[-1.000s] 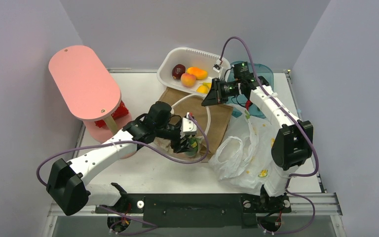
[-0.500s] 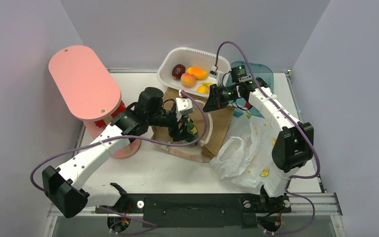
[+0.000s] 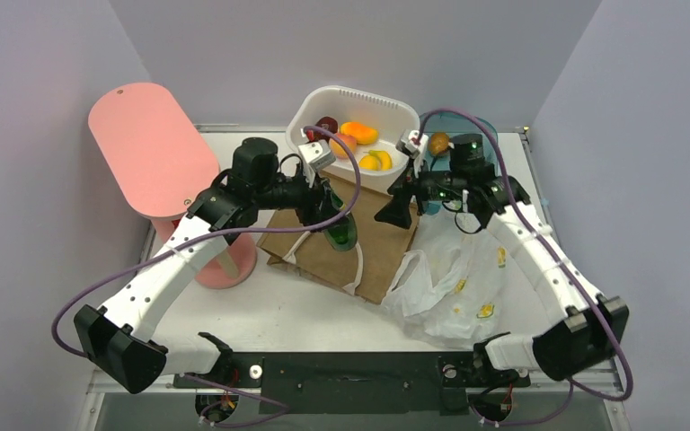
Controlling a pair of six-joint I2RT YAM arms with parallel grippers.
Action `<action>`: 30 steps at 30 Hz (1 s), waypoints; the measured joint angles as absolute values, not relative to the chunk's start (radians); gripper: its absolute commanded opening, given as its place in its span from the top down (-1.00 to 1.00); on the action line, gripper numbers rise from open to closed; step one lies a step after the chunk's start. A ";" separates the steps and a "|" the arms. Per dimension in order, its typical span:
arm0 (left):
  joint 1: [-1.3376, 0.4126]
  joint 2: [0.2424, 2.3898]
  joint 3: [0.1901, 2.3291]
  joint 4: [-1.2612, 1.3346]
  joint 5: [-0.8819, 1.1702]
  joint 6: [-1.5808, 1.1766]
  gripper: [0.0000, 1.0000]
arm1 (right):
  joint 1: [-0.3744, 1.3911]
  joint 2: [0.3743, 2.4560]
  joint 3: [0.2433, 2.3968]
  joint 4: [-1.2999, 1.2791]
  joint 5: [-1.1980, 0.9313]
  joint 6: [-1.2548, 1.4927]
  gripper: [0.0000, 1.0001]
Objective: Untie the knot of the grocery bags and take out the mixed food
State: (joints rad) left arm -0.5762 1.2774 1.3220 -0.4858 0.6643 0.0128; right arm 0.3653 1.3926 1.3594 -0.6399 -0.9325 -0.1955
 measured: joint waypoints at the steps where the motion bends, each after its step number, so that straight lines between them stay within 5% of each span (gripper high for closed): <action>1: -0.574 1.285 1.332 -0.485 0.663 0.000 1.00 | 0.366 1.343 1.318 -0.590 -0.933 -0.192 -0.72; 8: -0.573 1.333 1.417 -0.482 0.663 -0.061 1.00 | 0.459 1.168 1.094 -0.261 -0.892 -0.126 -0.76; 17: -0.573 1.341 1.456 -0.471 0.680 -0.113 1.00 | 0.572 1.180 1.057 -0.047 -0.820 -0.054 -0.79; 23: -0.572 1.345 1.462 -0.467 0.685 -0.130 1.00 | 0.627 1.243 1.058 0.029 -0.809 -0.006 -0.64; 26: -0.572 1.351 1.480 -0.468 0.687 -0.127 1.00 | 0.642 1.288 1.058 0.033 -0.808 0.022 -0.35; 28: -0.572 1.353 1.492 -0.468 0.686 -0.121 1.00 | 0.643 1.309 1.058 0.040 -0.815 0.045 0.04; 30: -0.571 1.353 1.495 -0.467 0.685 -0.114 1.00 | 0.645 1.319 1.058 0.060 -0.820 0.057 0.70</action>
